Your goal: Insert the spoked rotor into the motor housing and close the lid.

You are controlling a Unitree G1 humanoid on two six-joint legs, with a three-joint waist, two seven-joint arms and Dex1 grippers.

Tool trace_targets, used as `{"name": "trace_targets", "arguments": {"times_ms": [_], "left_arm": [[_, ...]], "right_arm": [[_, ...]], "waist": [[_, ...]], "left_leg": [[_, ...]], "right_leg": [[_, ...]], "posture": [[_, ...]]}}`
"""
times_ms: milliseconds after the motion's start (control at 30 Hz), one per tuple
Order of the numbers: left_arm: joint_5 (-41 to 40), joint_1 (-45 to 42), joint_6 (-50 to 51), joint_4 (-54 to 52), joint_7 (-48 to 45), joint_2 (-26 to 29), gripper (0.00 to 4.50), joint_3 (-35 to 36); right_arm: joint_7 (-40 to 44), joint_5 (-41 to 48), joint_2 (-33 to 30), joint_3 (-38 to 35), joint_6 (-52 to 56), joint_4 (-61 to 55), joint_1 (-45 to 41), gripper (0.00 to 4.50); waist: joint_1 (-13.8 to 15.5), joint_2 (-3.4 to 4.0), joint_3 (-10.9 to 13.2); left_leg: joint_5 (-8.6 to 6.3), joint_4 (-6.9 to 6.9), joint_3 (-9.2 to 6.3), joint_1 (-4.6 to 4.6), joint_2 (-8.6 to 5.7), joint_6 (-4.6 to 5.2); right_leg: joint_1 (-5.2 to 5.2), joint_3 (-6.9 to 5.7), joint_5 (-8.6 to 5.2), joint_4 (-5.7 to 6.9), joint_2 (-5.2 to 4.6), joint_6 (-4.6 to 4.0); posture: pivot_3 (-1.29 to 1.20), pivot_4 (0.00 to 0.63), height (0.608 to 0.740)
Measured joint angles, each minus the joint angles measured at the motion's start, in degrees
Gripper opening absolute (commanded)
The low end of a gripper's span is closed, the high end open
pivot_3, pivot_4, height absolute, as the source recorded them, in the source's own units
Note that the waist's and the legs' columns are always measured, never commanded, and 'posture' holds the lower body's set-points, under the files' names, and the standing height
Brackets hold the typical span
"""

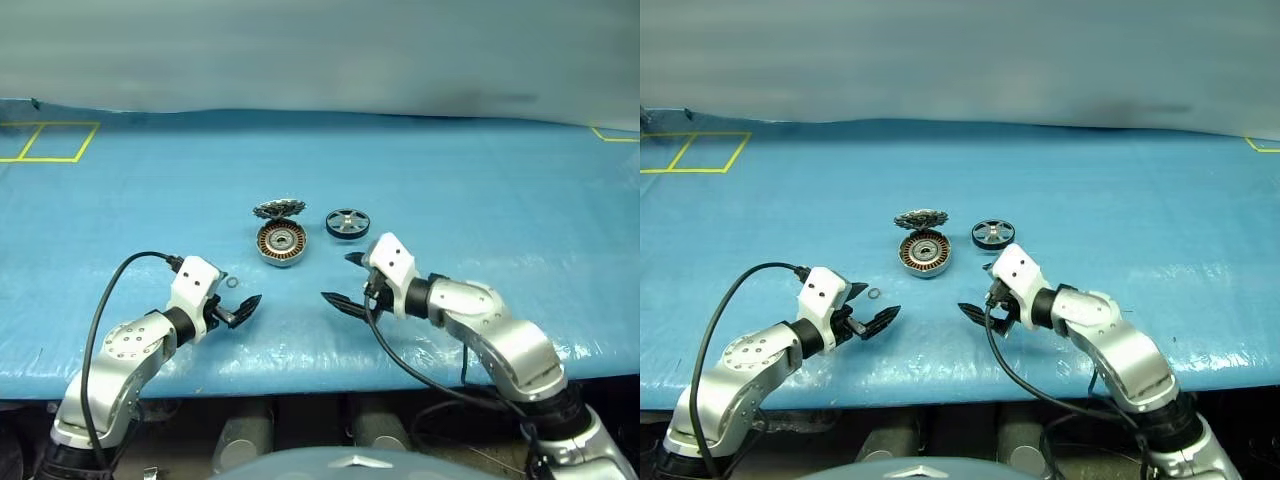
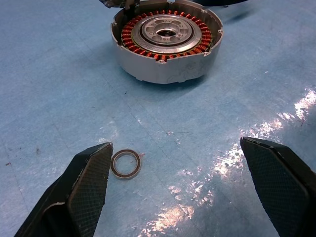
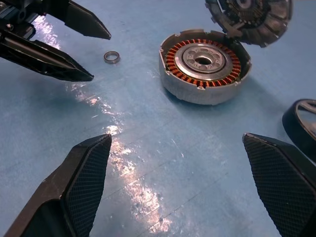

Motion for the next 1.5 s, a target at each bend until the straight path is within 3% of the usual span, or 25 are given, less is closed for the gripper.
{"name": "trace_targets", "arguments": {"times_ms": [267,400,567,967,1500], "left_arm": [[0.91,1.0,-1.61,0.04,0.75,-1.46,4.5,-0.09],[1.32,1.42,-1.87,0.04,1.15,-1.67,4.5,-0.03],[1.93,3.63,-3.02,-0.11,1.42,-2.06,4.5,0.12],[4.99,9.84,-13.07,-0.42,0.02,-2.64,4.5,-0.92],[5.83,10.56,-14.01,-0.58,-0.06,-3.32,4.5,-1.1]], "right_arm": [[14.4,-9.69,-2.96,15.87,-3.4,10.9,-21.8,4.48],[19.49,-17.34,-0.53,23.92,-8.41,18.89,-29.57,4.48],[23.78,-24.41,3.75,28.7,-14.79,28.42,-35.67,4.48],[26.31,-31.82,15.12,29.42,-27.64,49.08,-42.18,4.48],[27.25,-35.82,21.16,25.52,-34.58,62.76,-45.23,4.48]], "waist": [[-0.26,-0.01,0.02],[-0.46,-0.01,0.02],[-0.65,0.0,0.03],[-0.66,0.1,0.09],[-0.98,0.12,0.1]], "left_leg": [[0.01,-0.06,-0.04,-0.02,0.0,0.0],[0.01,-0.05,-0.04,-0.02,-0.01,-0.01],[0.01,-0.08,-0.05,0.0,-0.01,-0.03],[0.03,-0.11,-0.05,0.04,-0.01,-0.07],[0.04,-0.17,-0.06,0.09,0.0,-0.09]], "right_leg": [[-0.03,-0.06,0.02,-0.02,0.0,0.0],[-0.03,-0.06,0.02,-0.02,0.0,0.01],[-0.06,-0.05,0.03,0.02,0.0,0.0],[-0.07,-0.05,0.04,0.09,0.01,-0.02],[-0.09,-0.05,0.04,0.15,0.04,-0.03]], "posture": [[0.0,0.15,0.74],[0.0,0.15,0.74],[0.0,0.15,0.74],[0.0,0.15,0.74],[0.0,0.15,0.74]]}}
